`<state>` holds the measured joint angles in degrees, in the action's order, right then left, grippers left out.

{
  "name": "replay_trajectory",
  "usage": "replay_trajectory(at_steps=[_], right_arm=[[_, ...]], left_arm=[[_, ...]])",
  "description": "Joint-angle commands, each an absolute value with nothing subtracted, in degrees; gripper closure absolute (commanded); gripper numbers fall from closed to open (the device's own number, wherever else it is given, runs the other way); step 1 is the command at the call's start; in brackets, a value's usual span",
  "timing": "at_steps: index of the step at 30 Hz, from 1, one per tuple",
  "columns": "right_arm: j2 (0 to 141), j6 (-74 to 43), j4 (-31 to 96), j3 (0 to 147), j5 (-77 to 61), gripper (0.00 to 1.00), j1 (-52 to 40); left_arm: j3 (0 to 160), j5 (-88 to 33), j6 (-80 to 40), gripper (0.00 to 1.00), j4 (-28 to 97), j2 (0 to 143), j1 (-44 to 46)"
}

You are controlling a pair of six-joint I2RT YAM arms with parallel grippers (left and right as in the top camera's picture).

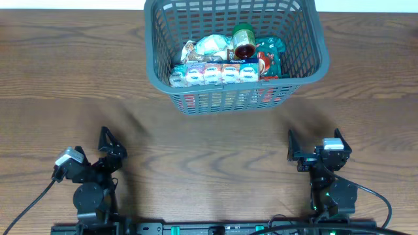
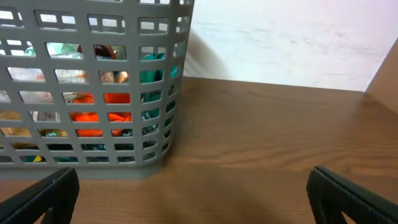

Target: Pack container

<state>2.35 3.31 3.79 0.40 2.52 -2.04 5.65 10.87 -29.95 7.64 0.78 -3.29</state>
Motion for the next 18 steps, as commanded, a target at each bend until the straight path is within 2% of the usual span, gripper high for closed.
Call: replay_trajectory(at_steps=[1, 18], right_arm=[[2.2, 2.42, 4.05, 0.32, 2.76, 0.01, -1.69], [2.2, 2.42, 4.05, 0.32, 2.76, 0.01, -1.69]], left_arm=[[3.95, 10.74, -29.23, 0.01, 5.78, 0.12, -3.51], [1.98, 9.45, -28.99, 0.01, 5.02, 0.12, -3.46]])
